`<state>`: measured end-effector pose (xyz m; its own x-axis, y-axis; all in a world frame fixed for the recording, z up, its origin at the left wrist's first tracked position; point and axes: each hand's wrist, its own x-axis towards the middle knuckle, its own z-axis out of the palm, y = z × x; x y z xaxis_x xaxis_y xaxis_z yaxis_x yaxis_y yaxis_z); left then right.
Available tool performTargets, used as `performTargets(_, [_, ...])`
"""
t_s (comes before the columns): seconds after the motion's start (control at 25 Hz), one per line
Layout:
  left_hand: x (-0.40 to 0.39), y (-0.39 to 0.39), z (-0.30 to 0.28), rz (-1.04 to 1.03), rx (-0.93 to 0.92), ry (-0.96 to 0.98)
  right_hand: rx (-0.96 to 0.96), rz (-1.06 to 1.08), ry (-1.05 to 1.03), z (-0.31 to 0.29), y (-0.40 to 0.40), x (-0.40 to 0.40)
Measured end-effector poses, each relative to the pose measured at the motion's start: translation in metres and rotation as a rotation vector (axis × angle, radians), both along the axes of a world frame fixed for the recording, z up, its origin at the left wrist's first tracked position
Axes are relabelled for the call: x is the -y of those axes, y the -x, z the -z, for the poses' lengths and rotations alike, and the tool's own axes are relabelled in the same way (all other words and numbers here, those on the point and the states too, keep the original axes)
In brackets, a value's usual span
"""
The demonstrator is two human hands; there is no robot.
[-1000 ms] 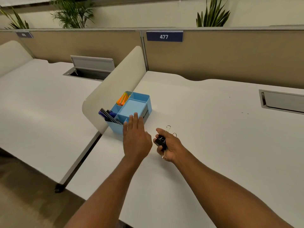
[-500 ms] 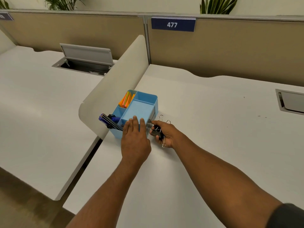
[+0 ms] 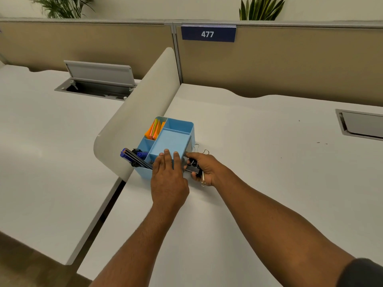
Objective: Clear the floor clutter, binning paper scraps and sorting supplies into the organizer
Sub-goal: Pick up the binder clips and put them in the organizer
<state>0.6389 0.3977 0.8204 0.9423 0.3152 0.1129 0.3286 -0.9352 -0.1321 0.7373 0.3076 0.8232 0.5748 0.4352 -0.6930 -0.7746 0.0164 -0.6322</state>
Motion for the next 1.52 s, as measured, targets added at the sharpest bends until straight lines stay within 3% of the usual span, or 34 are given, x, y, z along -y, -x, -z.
performTargets(0.64, [0.007,-0.004,0.003,-0.019,0.070,0.099,-0.014,0.248,0.027,0.011,-0.001,0.051])
performTargets(0.76, [0.007,-0.003,0.002,-0.012,0.061,0.125,0.026,0.480,-0.168,-0.008,-0.009,0.048])
performTargets(0.96, [0.008,-0.003,-0.003,-0.028,0.058,0.182,0.040,0.695,-0.478,-0.041,-0.021,0.013])
performTargets(1.16, [0.007,0.001,-0.006,-0.023,0.100,0.230,0.140,0.755,-0.317,-0.042,-0.018,-0.019])
performTargets(1.52, [0.006,-0.001,-0.001,-0.034,0.083,0.245,0.356,0.602,-0.054,-0.045,-0.011,-0.025])
